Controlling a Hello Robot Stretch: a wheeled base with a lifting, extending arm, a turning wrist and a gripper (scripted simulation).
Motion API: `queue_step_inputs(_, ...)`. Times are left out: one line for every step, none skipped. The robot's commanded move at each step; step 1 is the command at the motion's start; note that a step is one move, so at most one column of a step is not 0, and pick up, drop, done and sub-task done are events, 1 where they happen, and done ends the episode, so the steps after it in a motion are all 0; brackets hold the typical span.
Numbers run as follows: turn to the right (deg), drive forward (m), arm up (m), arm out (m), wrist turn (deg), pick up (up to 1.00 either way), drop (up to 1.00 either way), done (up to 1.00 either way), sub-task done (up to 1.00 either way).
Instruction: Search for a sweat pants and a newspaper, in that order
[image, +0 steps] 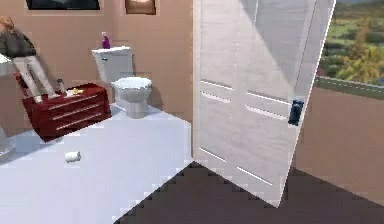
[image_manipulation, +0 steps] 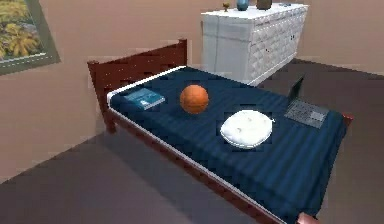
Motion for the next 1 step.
queue_step_inputs(6.0,0.0,0.0,0.0,0.0,0.0,0.0,0.0,0.0)
